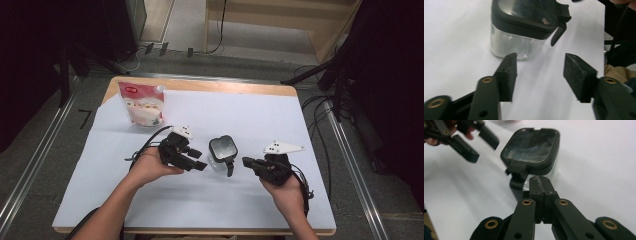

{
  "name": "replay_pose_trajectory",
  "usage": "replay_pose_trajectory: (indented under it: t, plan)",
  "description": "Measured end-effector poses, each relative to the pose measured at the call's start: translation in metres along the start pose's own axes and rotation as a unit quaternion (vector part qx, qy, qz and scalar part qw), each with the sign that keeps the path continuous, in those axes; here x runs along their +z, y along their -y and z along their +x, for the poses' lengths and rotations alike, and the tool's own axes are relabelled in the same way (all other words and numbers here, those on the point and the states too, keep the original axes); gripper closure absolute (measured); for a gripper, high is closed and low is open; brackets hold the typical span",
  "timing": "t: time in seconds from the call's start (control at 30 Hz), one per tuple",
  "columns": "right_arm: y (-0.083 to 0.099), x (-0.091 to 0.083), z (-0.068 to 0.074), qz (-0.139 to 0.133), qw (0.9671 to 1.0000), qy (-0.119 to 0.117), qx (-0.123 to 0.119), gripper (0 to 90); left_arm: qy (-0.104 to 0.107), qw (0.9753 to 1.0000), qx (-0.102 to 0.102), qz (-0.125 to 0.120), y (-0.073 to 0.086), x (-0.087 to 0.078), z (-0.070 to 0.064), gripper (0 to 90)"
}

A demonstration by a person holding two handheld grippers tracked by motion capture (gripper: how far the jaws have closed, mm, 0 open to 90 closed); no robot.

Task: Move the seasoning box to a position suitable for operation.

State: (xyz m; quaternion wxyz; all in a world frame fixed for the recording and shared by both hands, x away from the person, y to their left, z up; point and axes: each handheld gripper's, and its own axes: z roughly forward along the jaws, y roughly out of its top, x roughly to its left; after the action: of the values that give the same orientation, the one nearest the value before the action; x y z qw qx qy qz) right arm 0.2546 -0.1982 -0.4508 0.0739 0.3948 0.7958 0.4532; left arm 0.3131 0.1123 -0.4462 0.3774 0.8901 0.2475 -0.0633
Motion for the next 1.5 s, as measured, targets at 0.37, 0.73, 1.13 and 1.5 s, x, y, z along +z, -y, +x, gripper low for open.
replay_pose_trajectory:
  t: [0.37, 0.73, 1.13, 1.5]
  plan:
    - [0.012, 0.007, 0.021, 0.017, 0.9998, -0.013, -0.001, 89.6, -0.025, 0.9997, 0.004, -0.005, 0.003, -0.005, 0.005, 37.0]
    - [0.014, 0.028, 0.034, 0.024, 0.9993, -0.027, -0.009, 89.7, -0.026, 0.9995, -0.004, -0.015, 0.003, -0.007, 0.007, 38.1]
    - [0.015, 0.045, 0.036, 0.034, 0.9991, -0.020, -0.012, 89.9, -0.016, 0.9998, 0.003, -0.010, 0.002, -0.005, 0.005, 38.5]
    - [0.014, 0.045, 0.034, 0.036, 0.9991, -0.015, -0.015, 90.0, -0.014, 0.9998, -0.005, -0.015, 0.002, -0.006, 0.005, 38.4]
